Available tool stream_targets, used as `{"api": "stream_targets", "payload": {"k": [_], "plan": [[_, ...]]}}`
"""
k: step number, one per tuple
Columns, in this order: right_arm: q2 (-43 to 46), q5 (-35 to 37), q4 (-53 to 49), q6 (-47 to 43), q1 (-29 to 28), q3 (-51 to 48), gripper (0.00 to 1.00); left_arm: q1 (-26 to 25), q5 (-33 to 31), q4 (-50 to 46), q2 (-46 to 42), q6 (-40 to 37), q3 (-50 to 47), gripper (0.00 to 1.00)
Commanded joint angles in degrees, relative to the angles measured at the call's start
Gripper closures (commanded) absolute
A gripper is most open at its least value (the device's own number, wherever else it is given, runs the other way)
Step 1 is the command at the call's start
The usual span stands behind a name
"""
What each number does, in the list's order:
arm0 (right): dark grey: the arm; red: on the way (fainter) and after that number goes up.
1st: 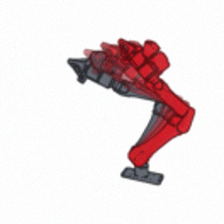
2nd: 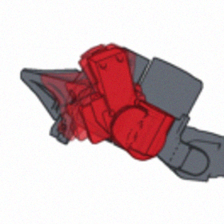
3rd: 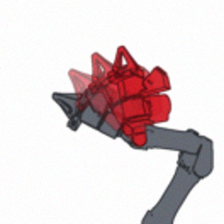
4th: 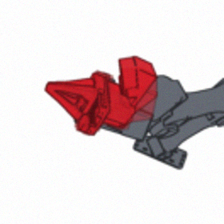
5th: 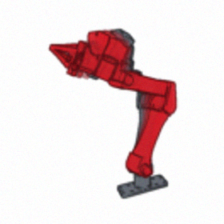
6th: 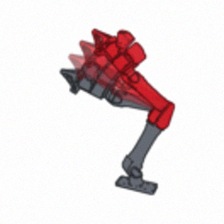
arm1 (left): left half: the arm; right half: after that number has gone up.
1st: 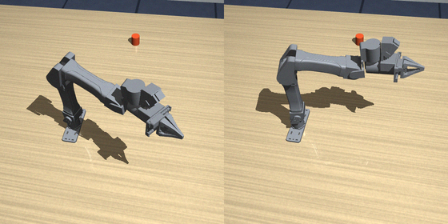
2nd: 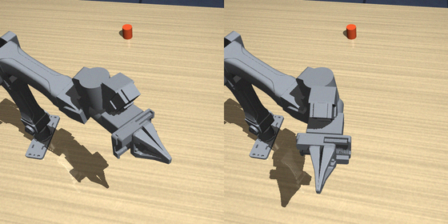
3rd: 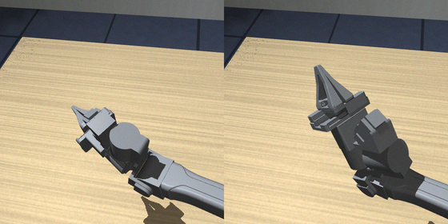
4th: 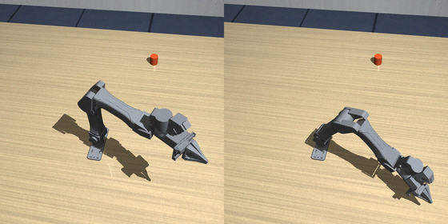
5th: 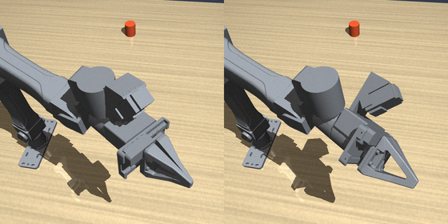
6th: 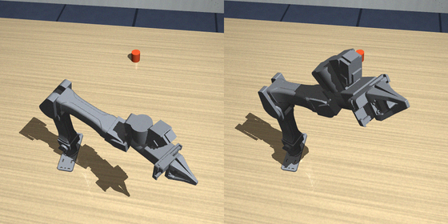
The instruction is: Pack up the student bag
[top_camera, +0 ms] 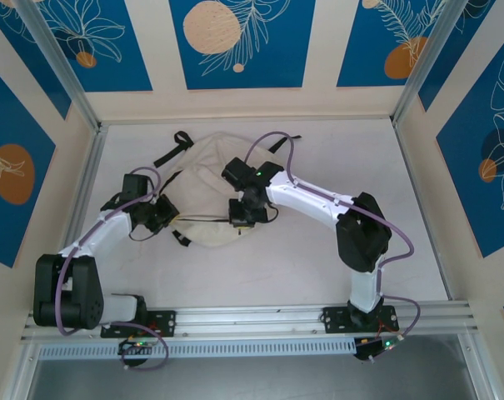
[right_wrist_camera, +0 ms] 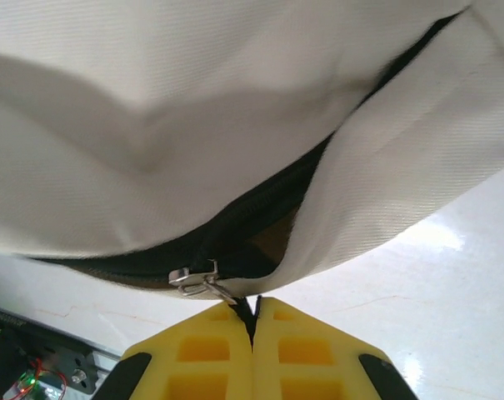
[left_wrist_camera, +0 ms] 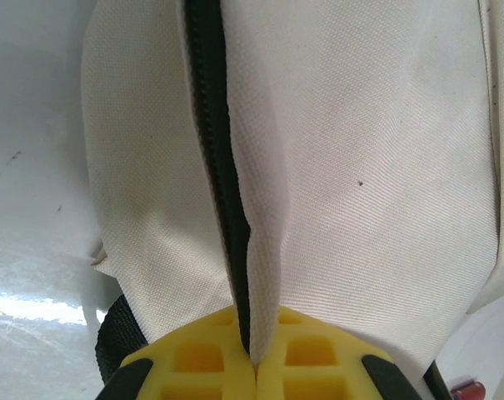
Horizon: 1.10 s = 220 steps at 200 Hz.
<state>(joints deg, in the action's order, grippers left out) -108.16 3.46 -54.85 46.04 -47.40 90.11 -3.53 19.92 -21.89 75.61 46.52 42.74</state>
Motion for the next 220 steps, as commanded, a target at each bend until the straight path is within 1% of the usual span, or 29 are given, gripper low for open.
{"api": "stream_targets", "payload": {"k": [1, 13, 26, 39, 65, 81, 92, 101, 123, 139, 152, 180, 202, 212, 220], "plan": [[-0.1, 4.9, -9.4, 0.7, 2.6, -2.5, 1.0, 3.3, -7.6, -1.5, 0.3, -2.1, 1.4, 1.0], [-0.1, 3.1, -7.7, -0.3, 2.2, -2.4, 1.0, 3.5, -7.6, -2.3, -0.1, -2.4, 2.0, 1.0], [-0.3, -1.7, -4.3, -3.1, 1.2, -1.8, 1.0, 3.6, -7.5, -3.6, -0.7, -2.2, 2.7, 1.0], [-1.3, -6.8, -1.0, -5.0, -0.4, -0.2, 1.0, 3.8, -7.4, -5.2, -1.5, -2.0, 3.4, 0.87], [-5.5, -15.2, 3.6, -7.2, -3.8, 5.3, 1.0, 3.8, -8.2, -9.4, -4.3, -1.7, 4.3, 0.55], [-8.5, -18.5, 5.6, -7.2, -5.4, 9.2, 1.0, 3.8, -8.2, -11.7, -6.3, -1.4, 4.2, 0.42], [-10.4, -20.3, 7.0, -7.0, -6.1, 11.7, 1.0, 3.8, -7.7, -12.9, -7.7, -1.0, 3.8, 0.36], [-12.0, -20.8, 7.8, -6.5, -6.5, 13.5, 1.0, 3.8, -7.2, -13.6, -8.7, -0.3, 3.2, 0.33], [-15.5, -21.2, 7.8, -5.8, -7.0, 18.0, 1.0, 3.8, -3.4, -12.6, -10.5, 1.9, 0.7, 0.3], [-16.8, -21.5, 8.0, -5.5, -7.2, 19.8, 1.0, 3.8, 1.5, -9.2, -11.3, 3.9, -1.4, 0.29], [-17.2, -21.7, 8.0, -5.3, -7.3, 20.3, 1.0, 3.7, 4.5, -6.0, -11.4, 4.9, -2.7, 0.28], [-17.2, -21.9, 7.8, -5.1, -7.4, 20.0, 1.0, 3.3, 8.6, -0.5, -9.3, 5.9, -3.3, 0.3], [-17.0, -22.3, 7.6, -5.2, -7.6, 19.9, 1.0, 2.5, 8.7, 1.8, -6.4, 6.6, -3.3, 0.36], [-17.0, -22.2, 7.3, -5.2, -7.6, 19.9, 1.0, 2.3, 7.8, 3.1, -5.6, 7.1, -3.5, 0.43], [-16.8, -21.9, 7.0, -5.0, -7.6, 19.9, 1.0, 2.2, 7.6, 4.0, -5.0, 7.5, -3.8, 0.47]]}}
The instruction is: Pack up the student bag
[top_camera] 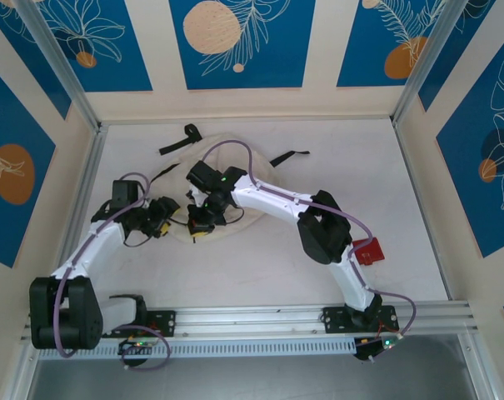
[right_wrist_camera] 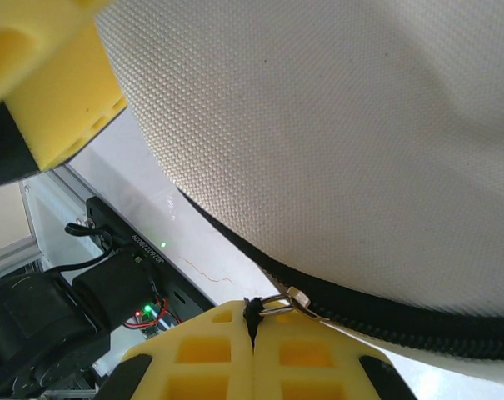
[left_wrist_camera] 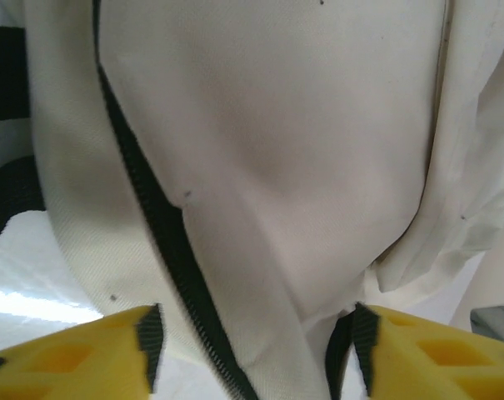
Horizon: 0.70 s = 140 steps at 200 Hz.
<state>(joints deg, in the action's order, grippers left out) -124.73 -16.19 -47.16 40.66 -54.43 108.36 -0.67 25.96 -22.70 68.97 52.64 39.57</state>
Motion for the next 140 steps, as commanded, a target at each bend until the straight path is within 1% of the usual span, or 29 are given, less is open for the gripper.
{"api": "stream_targets", "payload": {"k": [1, 19, 29, 48, 58, 72, 93, 140], "plan": [[-0.3, -2.2, -0.7, 0.4, -0.6, 1.6, 1.0, -0.7, 1.5, 4.8, 1.7, 1.4, -0.6, 0.47], [0.1, -1.3, -1.7, 0.5, -0.7, 1.5, 1.0, -1.0, 0.4, 5.1, 2.5, 1.9, -0.9, 0.57], [0.2, -0.2, -2.7, 0.5, -0.7, 1.4, 1.0, -1.0, -0.7, 4.7, 2.8, 1.8, -0.9, 0.66], [1.1, 3.5, -5.8, 0.4, -0.6, 0.7, 1.0, -1.0, -3.1, 3.2, 3.6, 1.1, -0.9, 0.8], [1.7, 6.0, -8.1, 0.4, -0.4, 0.2, 1.0, -1.0, -4.4, 2.4, 3.9, 0.7, -0.8, 0.84], [2.7, 9.4, -11.1, 0.5, 0.1, -1.1, 1.0, -1.0, -6.1, 1.6, 4.3, 0.0, -0.9, 0.88], [3.9, 11.6, -14.2, 1.3, 1.7, -3.9, 1.0, -0.9, -7.6, 1.0, 5.2, -0.8, -1.1, 0.92], [4.1, 16.9, -17.5, 2.6, 4.1, -6.8, 1.0, -0.9, -8.8, 0.6, 5.3, -1.4, -1.2, 0.96]]}}
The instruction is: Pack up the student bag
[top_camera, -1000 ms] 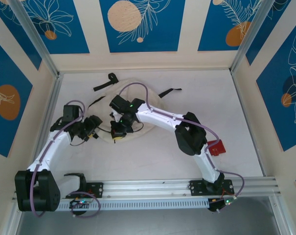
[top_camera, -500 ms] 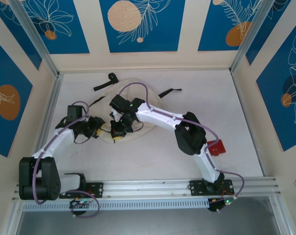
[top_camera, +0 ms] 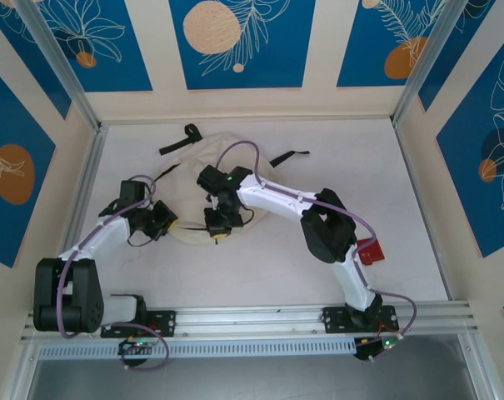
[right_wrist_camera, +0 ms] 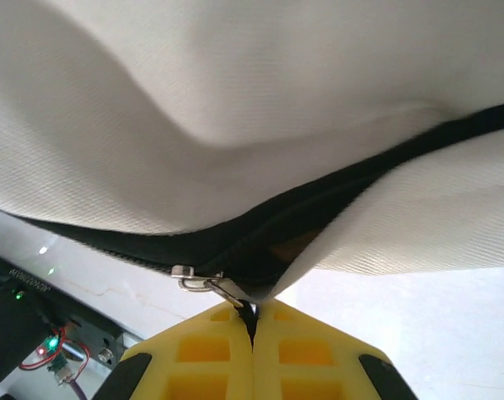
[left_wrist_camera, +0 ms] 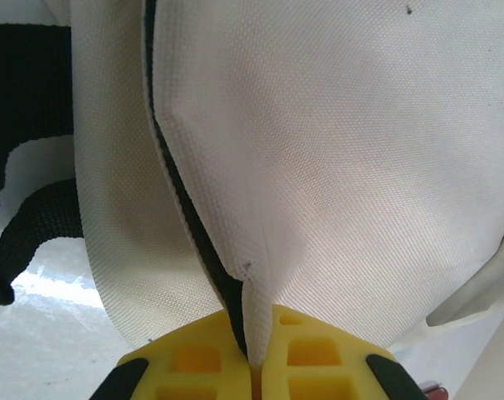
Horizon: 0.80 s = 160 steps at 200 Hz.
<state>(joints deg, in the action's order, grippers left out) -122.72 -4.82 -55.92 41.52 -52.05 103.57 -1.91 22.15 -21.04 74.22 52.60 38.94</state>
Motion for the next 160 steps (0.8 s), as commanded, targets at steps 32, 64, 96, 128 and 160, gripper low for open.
{"api": "stream_targets", "payload": {"k": [32, 64, 96, 128, 160], "plan": [[1.6, 6.7, -9.2, 2.9, 3.0, -1.7, 1.0, 0.3, -5.1, -1.6, -0.2, -1.5, -0.5, 0.97], [1.0, 7.2, -9.6, 4.0, 4.2, -1.5, 1.0, 0.4, -6.0, -2.7, -1.6, -1.9, -0.4, 0.99], [0.2, 10.7, -11.7, 5.1, 5.5, -0.8, 1.0, 0.5, -6.9, -4.3, -2.8, -2.4, -0.1, 0.99], [-0.1, 14.1, -13.9, 6.2, 5.2, 0.8, 1.0, 0.6, -8.0, -6.0, -4.7, -2.8, 0.4, 1.0], [1.2, 13.3, -13.6, 2.7, 2.3, 5.2, 1.0, 0.6, -8.6, -7.4, -5.7, -3.6, 1.2, 1.0]]}}
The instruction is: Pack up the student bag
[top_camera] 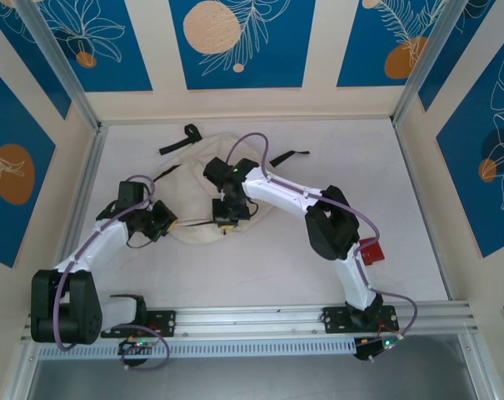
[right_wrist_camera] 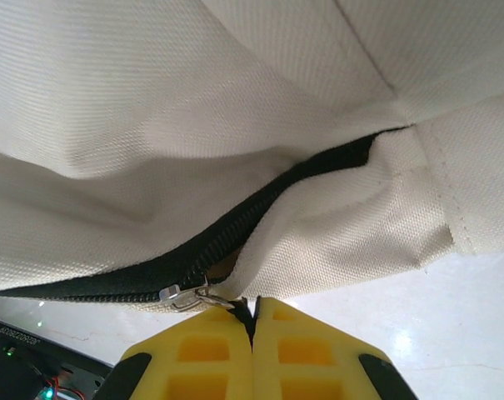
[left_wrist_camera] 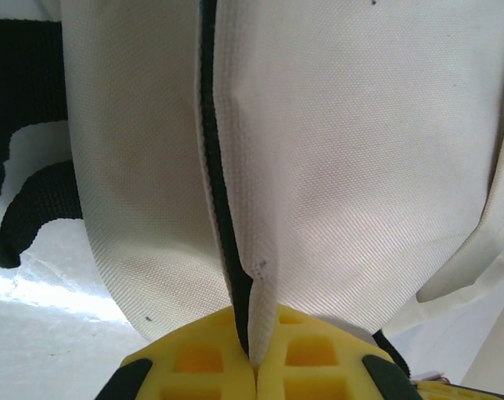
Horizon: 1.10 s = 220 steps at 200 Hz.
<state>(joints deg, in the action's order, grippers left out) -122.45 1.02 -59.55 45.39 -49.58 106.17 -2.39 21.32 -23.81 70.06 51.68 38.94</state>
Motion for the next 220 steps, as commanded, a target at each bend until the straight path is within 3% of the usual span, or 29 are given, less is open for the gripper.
{"api": "stream_targets", "payload": {"k": [1, 22, 63, 113, 173, 192, 220], "plan": [[1.1, 7.1, -9.8, -1.5, -0.3, 2.7, 1.0, 1.1, -7.8, -4.7, -1.5, -2.8, 1.2, 1.0], [2.7, 0.3, -6.6, -5.3, -3.0, 5.9, 1.0, 1.0, -6.4, -4.3, -0.6, -3.0, 1.6, 1.0], [0.4, -5.3, -4.6, -5.4, -6.1, 8.6, 1.0, 1.0, -6.0, -3.5, 0.8, -3.2, 1.6, 1.0], [-1.9, 2.3, -7.1, 1.5, -2.4, 2.9, 1.0, 1.1, -9.3, -5.3, 0.9, -4.0, 1.7, 1.0], [-1.5, 11.0, -10.8, 3.2, 3.9, -1.5, 1.0, 1.3, -10.5, -5.5, 0.8, -4.2, 0.7, 1.0], [-0.6, 7.9, -8.8, 0.4, 3.7, -1.5, 1.0, 1.3, -9.5, -4.8, 0.7, -4.5, 0.8, 1.0], [-0.9, -2.4, -5.1, -4.0, -0.1, 2.9, 1.0, 1.3, -7.2, -3.1, 1.1, -4.4, 0.5, 1.0]]}}
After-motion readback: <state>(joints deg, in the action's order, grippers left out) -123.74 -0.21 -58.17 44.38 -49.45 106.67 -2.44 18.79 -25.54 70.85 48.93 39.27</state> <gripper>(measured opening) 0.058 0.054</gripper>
